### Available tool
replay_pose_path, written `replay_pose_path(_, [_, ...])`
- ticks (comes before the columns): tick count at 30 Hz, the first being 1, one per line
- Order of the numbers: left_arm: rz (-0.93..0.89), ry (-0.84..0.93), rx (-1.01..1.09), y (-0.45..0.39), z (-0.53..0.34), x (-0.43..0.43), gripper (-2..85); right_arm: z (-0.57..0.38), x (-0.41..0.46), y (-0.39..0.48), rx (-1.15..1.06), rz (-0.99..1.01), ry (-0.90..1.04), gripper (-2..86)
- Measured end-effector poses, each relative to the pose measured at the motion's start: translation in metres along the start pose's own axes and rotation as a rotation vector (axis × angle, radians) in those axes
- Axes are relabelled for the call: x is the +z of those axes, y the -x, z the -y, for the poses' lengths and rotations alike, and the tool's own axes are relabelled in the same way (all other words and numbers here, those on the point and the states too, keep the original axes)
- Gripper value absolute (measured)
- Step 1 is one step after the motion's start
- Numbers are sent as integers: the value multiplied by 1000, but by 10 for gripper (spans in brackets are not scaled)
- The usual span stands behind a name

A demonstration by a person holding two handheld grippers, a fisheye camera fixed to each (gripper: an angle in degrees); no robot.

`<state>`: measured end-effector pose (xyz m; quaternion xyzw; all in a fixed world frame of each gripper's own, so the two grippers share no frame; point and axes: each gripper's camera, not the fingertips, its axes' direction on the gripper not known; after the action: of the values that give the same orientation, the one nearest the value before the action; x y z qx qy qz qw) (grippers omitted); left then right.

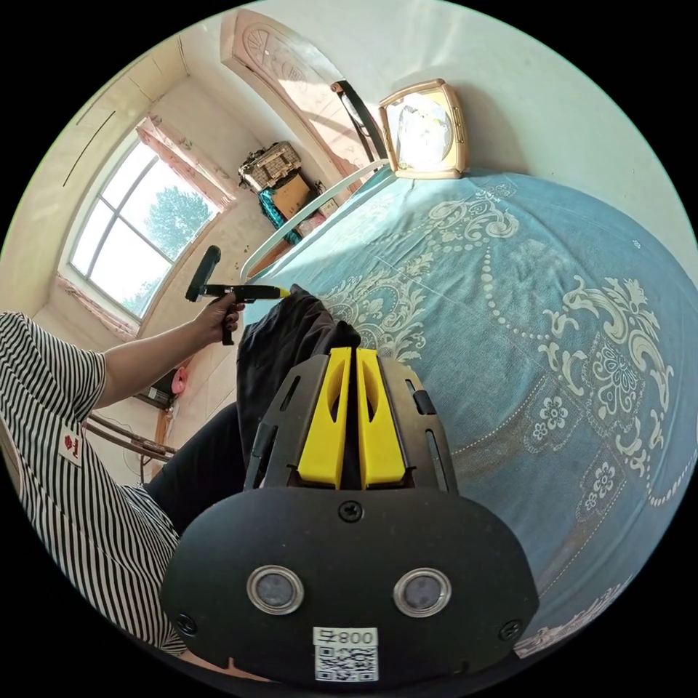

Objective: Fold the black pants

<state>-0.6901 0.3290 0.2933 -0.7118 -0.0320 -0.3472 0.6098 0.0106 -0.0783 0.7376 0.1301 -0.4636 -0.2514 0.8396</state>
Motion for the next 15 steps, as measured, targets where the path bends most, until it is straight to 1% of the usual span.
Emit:
replay_pose_path(1, [-91,6,-1,4,0,4,54,1,0,-2,7,2,6,8])
replay_pose_path(3, [-142,10,-21,7,-1,6,25,2,-1,-3,11,-3,10,8])
replay_pose_path(5, [-129,-9,-21,7,-3,1,14,4,-2,-5,17,-7,16,8])
replay_pose_path(9, [-111,-127,-59,9,-13,-21,3,8,-11,-17,72,0,8,6])
replay_pose_path(12, [-137,-168,-115,15,-19,-23,1,10,-11,-39,181,37,2,5])
replay_pose_path(15, [-137,-161,-134,11,-20,-14,1,16,0,-69,314,77,23,4])
